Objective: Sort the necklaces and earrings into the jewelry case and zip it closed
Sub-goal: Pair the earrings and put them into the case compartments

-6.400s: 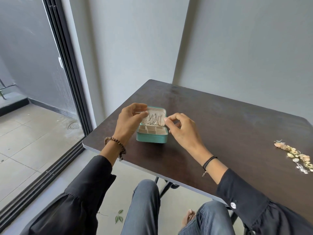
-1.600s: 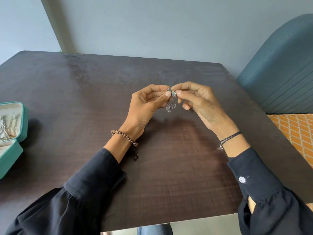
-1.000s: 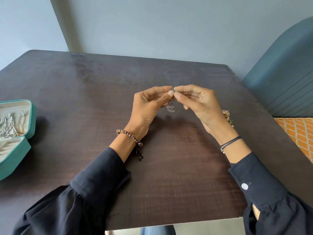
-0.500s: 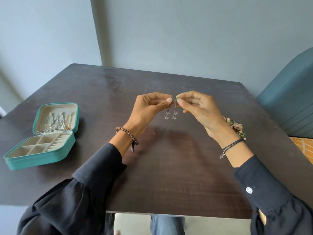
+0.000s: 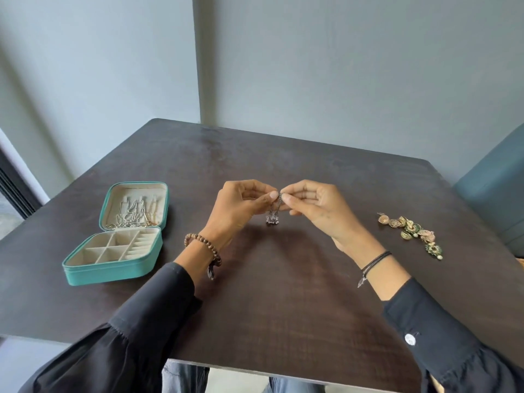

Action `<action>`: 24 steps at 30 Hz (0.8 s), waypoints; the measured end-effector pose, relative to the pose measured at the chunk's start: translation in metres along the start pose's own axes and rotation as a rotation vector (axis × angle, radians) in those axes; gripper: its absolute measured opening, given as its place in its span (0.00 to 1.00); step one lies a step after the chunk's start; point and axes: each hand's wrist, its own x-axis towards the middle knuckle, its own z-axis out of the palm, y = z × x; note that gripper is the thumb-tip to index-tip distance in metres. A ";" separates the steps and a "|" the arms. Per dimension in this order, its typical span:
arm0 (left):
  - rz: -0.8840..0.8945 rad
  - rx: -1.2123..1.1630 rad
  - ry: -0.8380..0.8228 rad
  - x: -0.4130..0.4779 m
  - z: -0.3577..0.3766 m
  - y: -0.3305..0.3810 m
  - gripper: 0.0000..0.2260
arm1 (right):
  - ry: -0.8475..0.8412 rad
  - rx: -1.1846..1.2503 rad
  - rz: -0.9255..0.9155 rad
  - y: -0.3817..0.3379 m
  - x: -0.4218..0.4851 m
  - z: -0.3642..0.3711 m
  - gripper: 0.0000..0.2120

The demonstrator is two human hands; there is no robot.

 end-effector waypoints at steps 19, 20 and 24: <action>-0.027 -0.004 0.024 0.031 0.004 -0.026 0.04 | 0.053 -0.074 0.095 0.016 0.029 0.002 0.05; -0.021 0.005 0.021 0.031 0.005 -0.026 0.04 | 0.053 -0.075 0.097 0.016 0.029 0.002 0.06; -0.012 0.036 0.033 0.029 0.006 -0.024 0.04 | 0.046 -0.068 0.104 0.016 0.026 0.000 0.06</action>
